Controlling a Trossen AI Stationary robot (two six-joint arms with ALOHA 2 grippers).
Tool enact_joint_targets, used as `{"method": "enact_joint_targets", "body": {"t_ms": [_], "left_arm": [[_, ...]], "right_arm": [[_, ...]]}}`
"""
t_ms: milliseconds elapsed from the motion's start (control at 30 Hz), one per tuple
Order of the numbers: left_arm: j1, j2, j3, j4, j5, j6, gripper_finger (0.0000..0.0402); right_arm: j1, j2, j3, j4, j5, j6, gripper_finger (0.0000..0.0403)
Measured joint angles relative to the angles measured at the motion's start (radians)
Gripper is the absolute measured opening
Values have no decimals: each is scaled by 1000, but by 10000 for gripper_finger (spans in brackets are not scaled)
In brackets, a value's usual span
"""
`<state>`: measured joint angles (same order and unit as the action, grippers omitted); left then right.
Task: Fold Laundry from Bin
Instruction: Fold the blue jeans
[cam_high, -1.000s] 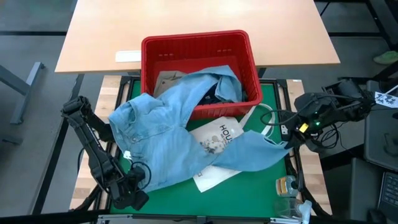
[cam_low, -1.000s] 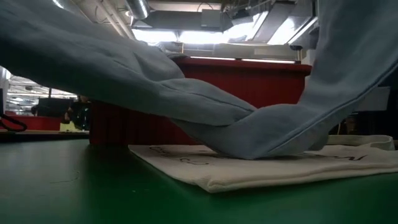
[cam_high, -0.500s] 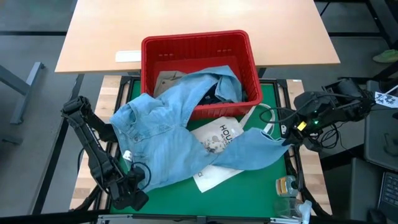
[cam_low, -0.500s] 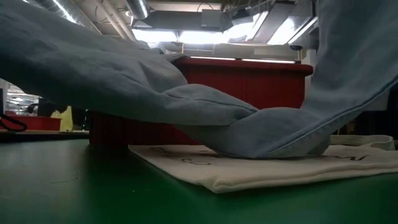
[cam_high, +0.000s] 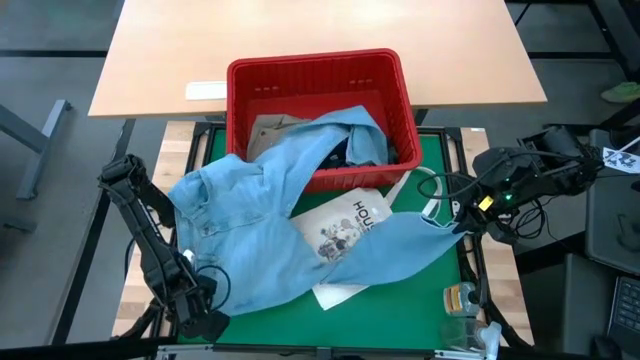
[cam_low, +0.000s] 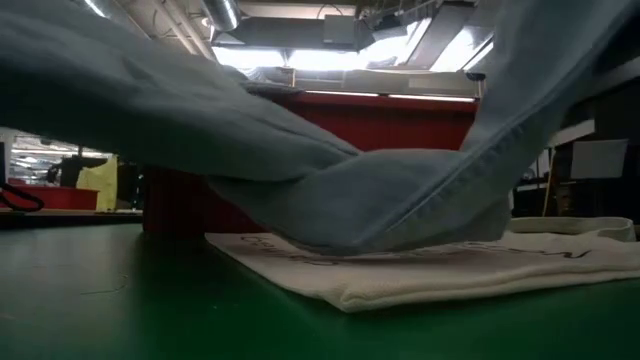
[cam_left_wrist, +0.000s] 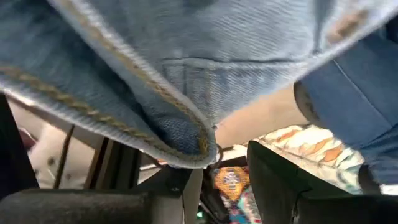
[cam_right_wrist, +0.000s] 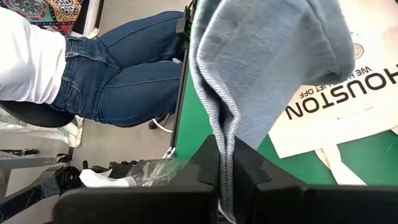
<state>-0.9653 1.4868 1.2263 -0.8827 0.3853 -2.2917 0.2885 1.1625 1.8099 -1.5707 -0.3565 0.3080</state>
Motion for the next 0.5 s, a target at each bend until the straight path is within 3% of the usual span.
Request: {"method": "enact_joint_targets", "body": {"t_ms": [167,267,500], "left_arm": [[-1,0,0,24,-196,4,119],[1,0,0,31,-287,82,119],[12,0,0,-1,-194,147,119]], "right_arm": [[0,0,0,0,31,0,11],[0,-1,0,0,31,0,13],[0,-18,-1,0,50,0,15]]}}
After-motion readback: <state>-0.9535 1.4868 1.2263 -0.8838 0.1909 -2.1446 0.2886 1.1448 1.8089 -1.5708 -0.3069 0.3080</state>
